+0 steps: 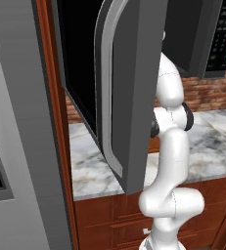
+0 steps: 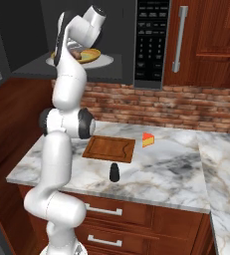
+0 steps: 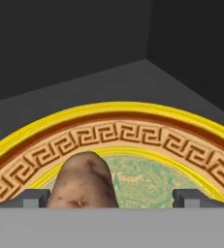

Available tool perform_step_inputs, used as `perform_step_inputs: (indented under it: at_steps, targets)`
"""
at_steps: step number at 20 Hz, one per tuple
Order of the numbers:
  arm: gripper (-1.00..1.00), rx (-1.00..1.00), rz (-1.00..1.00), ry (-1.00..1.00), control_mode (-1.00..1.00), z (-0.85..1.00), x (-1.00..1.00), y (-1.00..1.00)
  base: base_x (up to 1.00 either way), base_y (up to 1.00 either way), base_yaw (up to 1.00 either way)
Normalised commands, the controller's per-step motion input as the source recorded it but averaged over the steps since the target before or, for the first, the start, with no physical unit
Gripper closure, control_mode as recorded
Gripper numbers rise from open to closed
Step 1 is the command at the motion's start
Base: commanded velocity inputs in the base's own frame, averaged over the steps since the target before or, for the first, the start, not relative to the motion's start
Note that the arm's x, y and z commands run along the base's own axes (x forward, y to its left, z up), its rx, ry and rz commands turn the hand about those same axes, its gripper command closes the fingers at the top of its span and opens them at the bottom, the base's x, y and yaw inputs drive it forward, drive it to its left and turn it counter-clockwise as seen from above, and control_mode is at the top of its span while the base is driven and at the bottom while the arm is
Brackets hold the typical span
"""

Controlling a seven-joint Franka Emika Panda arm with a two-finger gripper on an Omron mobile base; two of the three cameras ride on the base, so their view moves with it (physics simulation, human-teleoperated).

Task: Retrieve the reheated potato from the microwave, then place the potato, cheese, and condiment on the cutting board.

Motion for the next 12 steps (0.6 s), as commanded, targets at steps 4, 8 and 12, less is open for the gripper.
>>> perform_step_inputs:
  at_steps: [4,8,12]
  targets:
    - [-1.00,-0.04,0.04,0.09,-1.00,-0.21,0.04,0.03,0.00,0.00,0.00]
    - [1.00,-0.01,0.01,0.06,-1.00,-0.04,0.13,0.10,0.00,0.00,0.00]
    - [1.00,0.00,0.00,0.02,-1.00,0.00,0.03,0.04,0.00,0.00,0.00]
